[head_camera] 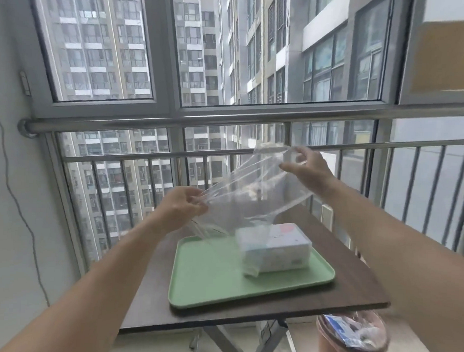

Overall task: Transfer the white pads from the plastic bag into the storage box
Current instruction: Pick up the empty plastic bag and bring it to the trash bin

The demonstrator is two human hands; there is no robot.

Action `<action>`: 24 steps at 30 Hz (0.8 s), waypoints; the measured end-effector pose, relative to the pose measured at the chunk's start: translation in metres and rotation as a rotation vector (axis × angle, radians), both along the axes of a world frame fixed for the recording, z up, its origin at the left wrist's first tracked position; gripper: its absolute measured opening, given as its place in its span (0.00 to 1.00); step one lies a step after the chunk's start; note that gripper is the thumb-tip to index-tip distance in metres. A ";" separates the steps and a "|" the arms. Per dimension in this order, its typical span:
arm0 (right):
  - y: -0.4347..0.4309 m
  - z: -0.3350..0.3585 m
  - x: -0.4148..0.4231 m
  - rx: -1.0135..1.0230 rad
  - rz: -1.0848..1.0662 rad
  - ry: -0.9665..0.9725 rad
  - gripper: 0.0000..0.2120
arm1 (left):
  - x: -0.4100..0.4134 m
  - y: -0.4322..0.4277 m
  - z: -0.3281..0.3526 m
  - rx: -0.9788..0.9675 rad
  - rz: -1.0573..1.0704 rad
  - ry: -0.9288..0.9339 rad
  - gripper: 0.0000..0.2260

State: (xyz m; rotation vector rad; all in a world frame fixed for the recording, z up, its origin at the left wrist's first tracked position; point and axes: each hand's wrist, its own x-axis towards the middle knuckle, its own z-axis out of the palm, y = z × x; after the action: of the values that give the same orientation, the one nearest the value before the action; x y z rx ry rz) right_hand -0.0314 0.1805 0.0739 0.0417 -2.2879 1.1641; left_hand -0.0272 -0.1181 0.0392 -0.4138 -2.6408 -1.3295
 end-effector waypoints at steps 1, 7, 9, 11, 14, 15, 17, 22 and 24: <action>0.014 -0.001 0.010 -0.022 -0.052 -0.014 0.40 | 0.002 0.014 -0.001 0.062 -0.018 -0.010 0.19; 0.099 -0.037 0.069 -0.215 -0.295 0.002 0.53 | 0.013 0.105 -0.030 0.344 -0.112 -0.121 0.19; 0.120 -0.053 0.092 -0.378 -0.175 -0.047 0.53 | 0.017 0.137 -0.041 0.404 -0.146 -0.183 0.19; 0.136 -0.067 0.113 -0.425 -0.060 -0.174 0.47 | 0.023 0.169 -0.050 0.441 -0.186 -0.234 0.19; 0.161 -0.087 0.135 -0.401 0.006 -0.306 0.32 | 0.038 0.224 -0.060 0.447 -0.262 -0.265 0.18; 0.171 -0.093 0.140 -0.380 -0.023 -0.316 0.30 | 0.043 0.245 -0.065 0.441 -0.291 -0.271 0.19; 0.189 -0.101 0.145 -0.354 -0.118 -0.302 0.24 | 0.053 0.279 -0.072 0.439 -0.325 -0.281 0.21; 0.246 -0.135 0.169 -0.433 -0.420 -0.252 0.19 | 0.086 0.362 -0.106 0.562 -0.350 -0.380 0.21; 0.270 -0.156 0.179 -0.397 -0.594 -0.273 0.22 | 0.098 0.394 -0.132 0.548 -0.381 -0.428 0.16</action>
State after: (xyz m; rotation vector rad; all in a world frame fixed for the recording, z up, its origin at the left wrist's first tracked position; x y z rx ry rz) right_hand 0.1475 0.4504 -0.0820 -0.9282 -2.0151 1.3131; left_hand 0.0708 0.2760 -0.0932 -0.6218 -2.4000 -2.4093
